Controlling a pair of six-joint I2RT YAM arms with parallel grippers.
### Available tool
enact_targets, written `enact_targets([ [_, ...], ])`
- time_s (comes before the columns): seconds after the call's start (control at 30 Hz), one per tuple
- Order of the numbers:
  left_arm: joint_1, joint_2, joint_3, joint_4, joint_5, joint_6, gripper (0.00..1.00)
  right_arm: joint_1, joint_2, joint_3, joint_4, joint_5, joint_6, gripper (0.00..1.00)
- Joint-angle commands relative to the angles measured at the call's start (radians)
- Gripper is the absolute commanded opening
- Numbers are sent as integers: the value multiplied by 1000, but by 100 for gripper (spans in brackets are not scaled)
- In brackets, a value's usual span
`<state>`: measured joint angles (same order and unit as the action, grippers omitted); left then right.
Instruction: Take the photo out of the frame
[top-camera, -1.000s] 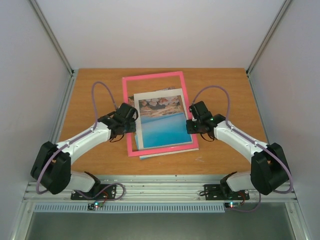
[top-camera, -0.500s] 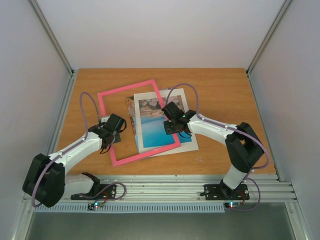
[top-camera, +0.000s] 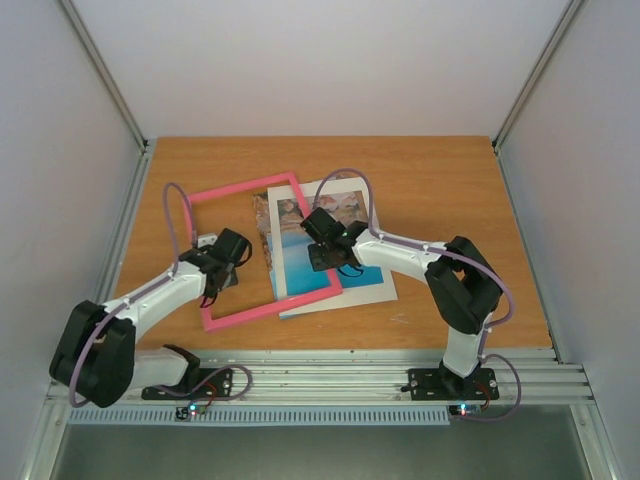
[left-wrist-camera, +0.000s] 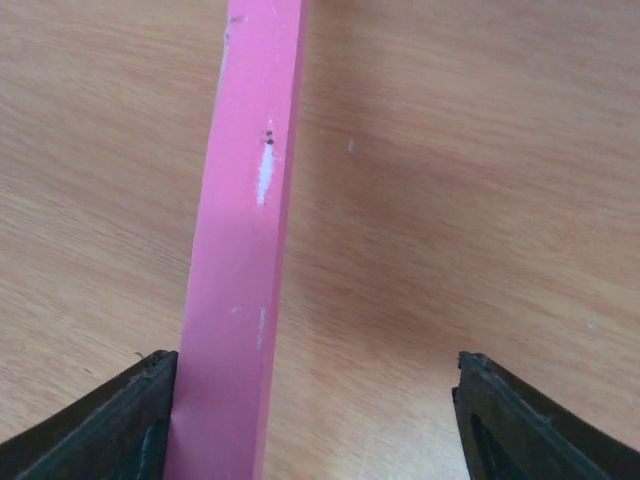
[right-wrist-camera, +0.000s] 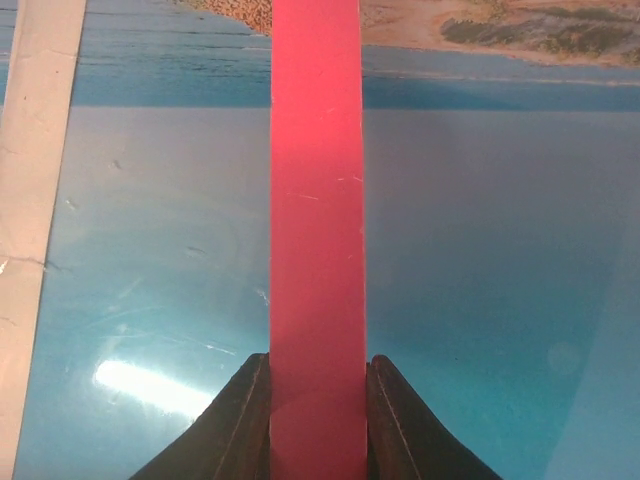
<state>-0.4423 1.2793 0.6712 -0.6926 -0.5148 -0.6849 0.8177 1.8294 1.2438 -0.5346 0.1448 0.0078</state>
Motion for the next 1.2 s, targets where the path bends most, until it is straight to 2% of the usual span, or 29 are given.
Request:
enact_targets([
  [0.0,-3,-61,16,35,-11,-17,80,26,3,51,135,-24,103,1],
  [0.17,-2,-140,37,-1,-25,-29,99,58,30,87,143,-9,142,1],
  [0.37,-1,-267,50,-50,-63,-50,99,93,76,133,155,14,197,1],
  [0.6,-1,-348,39,-96,-192,-85,99,103,116,132,176,29,251,1],
  [0.97,-1,-433,36,-69,-27,-73,99,166,203,242,192,8,320,2],
  [1.17,-1,-502,43,-108,1,-72,99,207,290,347,188,5,373,7],
])
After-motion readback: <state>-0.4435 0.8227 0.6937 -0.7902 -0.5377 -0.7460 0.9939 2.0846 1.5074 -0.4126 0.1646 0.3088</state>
